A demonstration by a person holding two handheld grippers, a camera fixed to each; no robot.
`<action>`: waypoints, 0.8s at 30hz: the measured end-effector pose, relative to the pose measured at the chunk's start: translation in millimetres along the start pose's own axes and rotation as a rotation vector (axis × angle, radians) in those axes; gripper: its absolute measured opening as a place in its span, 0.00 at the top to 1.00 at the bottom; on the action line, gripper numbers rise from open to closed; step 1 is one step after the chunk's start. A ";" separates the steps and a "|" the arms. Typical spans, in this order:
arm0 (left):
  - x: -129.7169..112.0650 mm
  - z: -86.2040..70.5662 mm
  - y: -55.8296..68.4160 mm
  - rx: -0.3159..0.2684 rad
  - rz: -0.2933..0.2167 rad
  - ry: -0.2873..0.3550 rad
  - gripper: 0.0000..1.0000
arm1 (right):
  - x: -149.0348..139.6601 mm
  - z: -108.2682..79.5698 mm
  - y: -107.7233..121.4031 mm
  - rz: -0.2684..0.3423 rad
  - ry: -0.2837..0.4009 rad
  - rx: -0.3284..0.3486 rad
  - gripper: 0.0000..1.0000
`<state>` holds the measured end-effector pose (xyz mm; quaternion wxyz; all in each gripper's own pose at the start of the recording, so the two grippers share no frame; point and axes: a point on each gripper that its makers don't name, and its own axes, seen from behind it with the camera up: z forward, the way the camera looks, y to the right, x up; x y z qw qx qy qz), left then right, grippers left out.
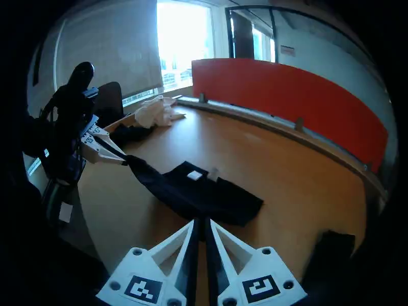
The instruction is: Fold towel
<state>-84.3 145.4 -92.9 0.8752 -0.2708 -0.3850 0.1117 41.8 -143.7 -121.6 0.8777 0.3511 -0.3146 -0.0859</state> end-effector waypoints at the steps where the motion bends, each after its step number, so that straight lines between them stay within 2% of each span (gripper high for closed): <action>1: 0.3 -1.8 0.7 -0.002 0.002 -0.002 0.91 | 0.1 -1.8 -1.4 0.002 -0.001 0.003 0.92; 11: 2.5 -14.1 6.8 -0.021 0.002 -0.009 0.91 | -1.4 -14.7 -7.9 -0.010 -0.015 0.013 0.92; 24: 0.1 -13.2 10.8 -0.028 -0.005 -0.016 0.91 | -3.8 -13.4 -7.9 -0.014 -0.027 0.016 0.92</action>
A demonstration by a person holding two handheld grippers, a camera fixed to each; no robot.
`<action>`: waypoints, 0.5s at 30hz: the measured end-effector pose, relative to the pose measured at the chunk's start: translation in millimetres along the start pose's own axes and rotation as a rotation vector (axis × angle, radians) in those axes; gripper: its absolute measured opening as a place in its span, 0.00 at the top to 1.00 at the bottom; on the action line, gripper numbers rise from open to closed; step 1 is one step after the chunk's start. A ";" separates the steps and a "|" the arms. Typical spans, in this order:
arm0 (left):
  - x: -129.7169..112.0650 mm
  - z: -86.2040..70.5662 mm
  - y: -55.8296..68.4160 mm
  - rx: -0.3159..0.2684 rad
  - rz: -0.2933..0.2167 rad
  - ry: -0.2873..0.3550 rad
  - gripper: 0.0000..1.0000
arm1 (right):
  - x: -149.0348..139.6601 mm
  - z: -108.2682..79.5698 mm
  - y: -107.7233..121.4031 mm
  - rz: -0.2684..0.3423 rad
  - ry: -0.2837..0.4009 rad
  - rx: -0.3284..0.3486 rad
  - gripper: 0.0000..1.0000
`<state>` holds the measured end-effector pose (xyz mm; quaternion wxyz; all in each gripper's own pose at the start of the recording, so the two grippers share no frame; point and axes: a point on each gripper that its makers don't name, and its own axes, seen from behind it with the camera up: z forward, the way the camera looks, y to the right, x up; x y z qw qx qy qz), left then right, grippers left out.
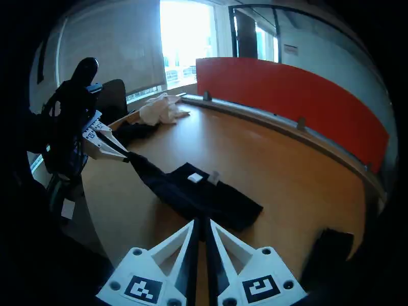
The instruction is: Fold towel
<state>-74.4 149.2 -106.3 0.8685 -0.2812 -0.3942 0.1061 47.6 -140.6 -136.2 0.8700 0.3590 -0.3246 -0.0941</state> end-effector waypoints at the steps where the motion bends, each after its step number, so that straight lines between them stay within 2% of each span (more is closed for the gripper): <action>1: -0.2 1.0 -0.4 0.000 -0.002 -0.001 0.91 | -1.0 0.7 0.2 0.002 -0.003 0.000 0.92; 6: -2.1 8.9 -4.1 0.005 -0.013 -0.010 0.91 | -7.1 5.7 1.7 0.008 -0.020 0.006 0.92; 15: -2.3 32.2 -13.6 0.013 -0.022 -0.029 0.91 | -16.2 25.0 15.7 0.008 -0.049 0.001 0.92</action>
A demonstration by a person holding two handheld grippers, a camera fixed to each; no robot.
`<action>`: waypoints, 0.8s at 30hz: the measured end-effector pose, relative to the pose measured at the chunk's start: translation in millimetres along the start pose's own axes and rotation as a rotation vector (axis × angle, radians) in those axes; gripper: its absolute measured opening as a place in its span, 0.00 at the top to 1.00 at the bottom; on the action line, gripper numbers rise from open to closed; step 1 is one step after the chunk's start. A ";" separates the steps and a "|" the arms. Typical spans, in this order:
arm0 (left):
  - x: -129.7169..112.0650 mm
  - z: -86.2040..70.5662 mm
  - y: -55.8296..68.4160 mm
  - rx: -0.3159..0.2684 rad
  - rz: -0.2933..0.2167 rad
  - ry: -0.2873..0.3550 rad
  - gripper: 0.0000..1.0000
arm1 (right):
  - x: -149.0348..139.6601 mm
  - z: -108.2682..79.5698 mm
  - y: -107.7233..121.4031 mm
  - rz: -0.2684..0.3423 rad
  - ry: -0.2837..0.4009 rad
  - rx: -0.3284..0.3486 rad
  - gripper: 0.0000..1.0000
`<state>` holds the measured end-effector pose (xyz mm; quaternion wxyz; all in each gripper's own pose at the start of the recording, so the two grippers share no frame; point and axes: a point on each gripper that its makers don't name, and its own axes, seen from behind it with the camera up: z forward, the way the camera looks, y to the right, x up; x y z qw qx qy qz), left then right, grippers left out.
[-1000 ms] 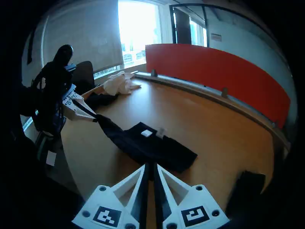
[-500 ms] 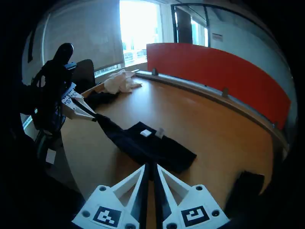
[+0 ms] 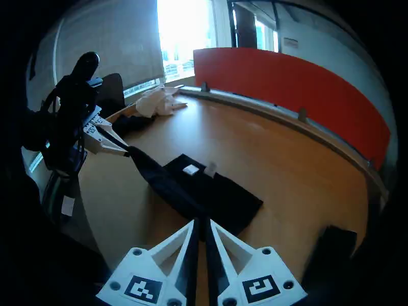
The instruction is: Fold towel
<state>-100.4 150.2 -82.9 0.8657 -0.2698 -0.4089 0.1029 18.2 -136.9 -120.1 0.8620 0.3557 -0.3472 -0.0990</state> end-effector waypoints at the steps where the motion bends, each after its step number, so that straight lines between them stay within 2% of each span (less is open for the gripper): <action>1: -0.2 3.3 -1.1 0.001 0.000 -0.004 0.91 | -0.8 2.7 2.3 0.000 -0.003 -0.001 0.92; 8: -0.7 21.2 -9.3 0.017 0.004 -0.024 0.92 | -4.3 19.3 15.6 0.005 -0.023 -0.001 0.92; 18: -2.4 34.3 -12.8 0.021 -0.003 -0.043 0.91 | -8.4 32.3 27.1 0.003 -0.043 0.001 0.92; 24: 0.9 46.7 -21.1 0.037 0.003 -0.049 0.91 | -7.9 45.0 36.8 -0.002 -0.056 -0.001 0.92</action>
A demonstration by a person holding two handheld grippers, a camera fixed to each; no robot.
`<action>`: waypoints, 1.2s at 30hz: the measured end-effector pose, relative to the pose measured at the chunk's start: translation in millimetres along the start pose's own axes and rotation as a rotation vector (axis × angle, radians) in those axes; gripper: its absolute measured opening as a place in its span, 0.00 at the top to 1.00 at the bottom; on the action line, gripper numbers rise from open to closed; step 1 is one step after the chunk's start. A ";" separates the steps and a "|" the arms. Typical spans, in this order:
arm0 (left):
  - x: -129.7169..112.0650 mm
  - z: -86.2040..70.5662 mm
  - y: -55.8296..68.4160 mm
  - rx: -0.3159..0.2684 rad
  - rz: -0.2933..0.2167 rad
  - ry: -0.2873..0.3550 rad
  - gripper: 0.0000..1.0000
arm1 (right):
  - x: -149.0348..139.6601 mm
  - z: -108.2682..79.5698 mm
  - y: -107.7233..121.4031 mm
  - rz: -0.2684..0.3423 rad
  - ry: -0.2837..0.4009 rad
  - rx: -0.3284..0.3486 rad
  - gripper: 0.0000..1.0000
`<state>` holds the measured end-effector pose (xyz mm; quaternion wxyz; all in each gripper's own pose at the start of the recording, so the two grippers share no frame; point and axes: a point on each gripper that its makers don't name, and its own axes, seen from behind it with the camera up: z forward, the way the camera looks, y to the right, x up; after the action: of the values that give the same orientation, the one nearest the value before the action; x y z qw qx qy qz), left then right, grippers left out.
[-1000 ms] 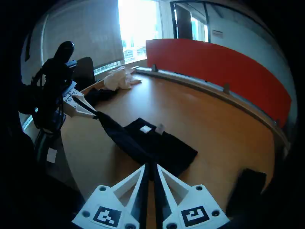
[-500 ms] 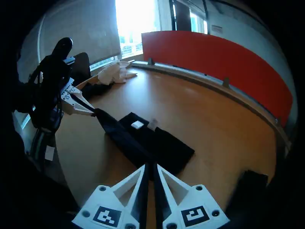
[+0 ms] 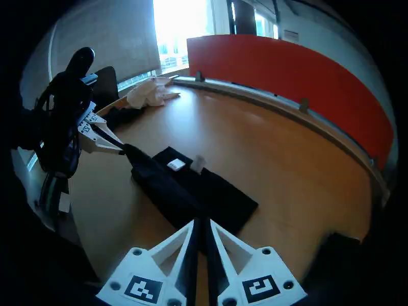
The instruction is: Fold towel
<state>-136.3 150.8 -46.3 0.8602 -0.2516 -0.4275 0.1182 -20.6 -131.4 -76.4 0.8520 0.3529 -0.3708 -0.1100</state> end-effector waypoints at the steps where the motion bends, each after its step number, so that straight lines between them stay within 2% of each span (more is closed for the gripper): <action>1: 1.0 3.3 -1.6 0.003 -0.001 0.000 0.91 | -0.1 3.1 2.1 -0.001 -0.004 -0.001 0.92; 11: 6.2 37.2 -13.4 0.030 -0.022 -0.007 0.90 | -7.8 30.5 23.7 0.021 -0.041 -0.014 0.92; 19: 1.9 56.1 -19.7 0.040 -0.031 -0.021 0.87 | -14.0 47.6 33.5 0.046 -0.053 -0.022 0.93; 25: 1.0 70.3 -29.2 0.068 -0.025 -0.025 0.75 | -21.0 60.4 45.0 0.052 -0.076 -0.062 0.90; 29: 1.5 77.9 -37.2 0.096 -0.021 -0.026 0.67 | -24.3 68.7 52.6 0.057 -0.088 -0.094 0.78; 31: 2.3 79.9 -40.8 0.108 -0.020 -0.026 0.64 | -24.1 71.3 56.1 0.061 -0.089 -0.108 0.65; 36: 4.2 81.0 -47.6 0.129 -0.022 -0.021 0.62 | -23.3 74.1 63.5 0.065 -0.091 -0.133 0.57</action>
<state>-198.7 139.2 23.0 0.8713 -0.1897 -0.4308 0.1388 -94.2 -113.3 -10.7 0.8590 0.2779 -0.4122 -0.1226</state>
